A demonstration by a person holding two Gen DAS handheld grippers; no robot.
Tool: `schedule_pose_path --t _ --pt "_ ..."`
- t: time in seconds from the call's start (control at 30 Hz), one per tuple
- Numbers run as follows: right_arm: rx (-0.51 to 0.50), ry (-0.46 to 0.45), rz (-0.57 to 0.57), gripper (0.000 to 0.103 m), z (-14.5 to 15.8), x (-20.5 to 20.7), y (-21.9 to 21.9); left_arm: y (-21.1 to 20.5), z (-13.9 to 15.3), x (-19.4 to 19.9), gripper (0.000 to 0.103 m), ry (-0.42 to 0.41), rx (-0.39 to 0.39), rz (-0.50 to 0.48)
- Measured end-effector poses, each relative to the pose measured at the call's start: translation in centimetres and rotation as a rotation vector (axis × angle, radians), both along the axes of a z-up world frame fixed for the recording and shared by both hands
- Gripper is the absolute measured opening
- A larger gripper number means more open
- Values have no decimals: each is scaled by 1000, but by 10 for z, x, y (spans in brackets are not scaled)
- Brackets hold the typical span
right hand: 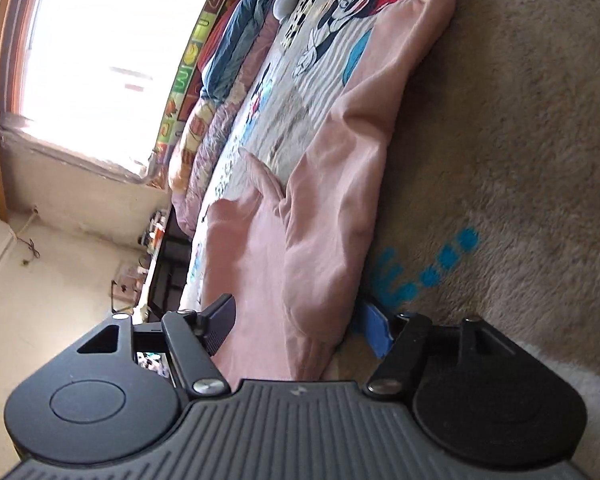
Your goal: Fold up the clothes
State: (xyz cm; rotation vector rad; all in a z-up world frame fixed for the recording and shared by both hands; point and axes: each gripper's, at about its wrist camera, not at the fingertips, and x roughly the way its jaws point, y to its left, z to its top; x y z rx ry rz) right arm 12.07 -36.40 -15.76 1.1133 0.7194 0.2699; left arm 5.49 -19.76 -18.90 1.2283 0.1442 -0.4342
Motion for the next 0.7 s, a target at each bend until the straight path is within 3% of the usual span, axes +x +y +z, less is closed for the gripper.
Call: schedule_pose_path --t 0.07,0.1,0.17,0.2,0.23,0.37,0.5,0.57,0.63,0.67,0.7 --pt "-21 22 0 69 4 5 4 1 1 1 2 5 -4 -3" --pt "-21 34 -10 62 2 4 5 2 2 1 2 8 -7 -4" --pt "1 68 -43 36 -8 -5 7 1 1 3 1 5 -3 -5" --pt "8 83 -52 11 -16 -7 4 1 1 3 1 3 0 -5" --pt "8 75 -55 3 -23 -10 0 0 1 4 1 -1 4 -3" --pt "-49 -33 -26 2 -30 -11 1 -1 3 7 1 -3 9 -3" --pt "20 -68 -40 4 -34 -12 -7 -1 4 8 0 -10 13 -7" --pt "51 -75 -46 13 -32 -15 -8 0 4 8 0 -14 15 -8" --pt "66 -92 -39 31 -26 -12 -6 -2 5 9 0 -24 21 -6" --pt "39 -98 -25 33 -24 -12 -3 -2 5 10 0 -28 24 -6" --pt "-10 -94 -12 25 -22 -12 -1 -3 6 10 0 -31 27 -7"
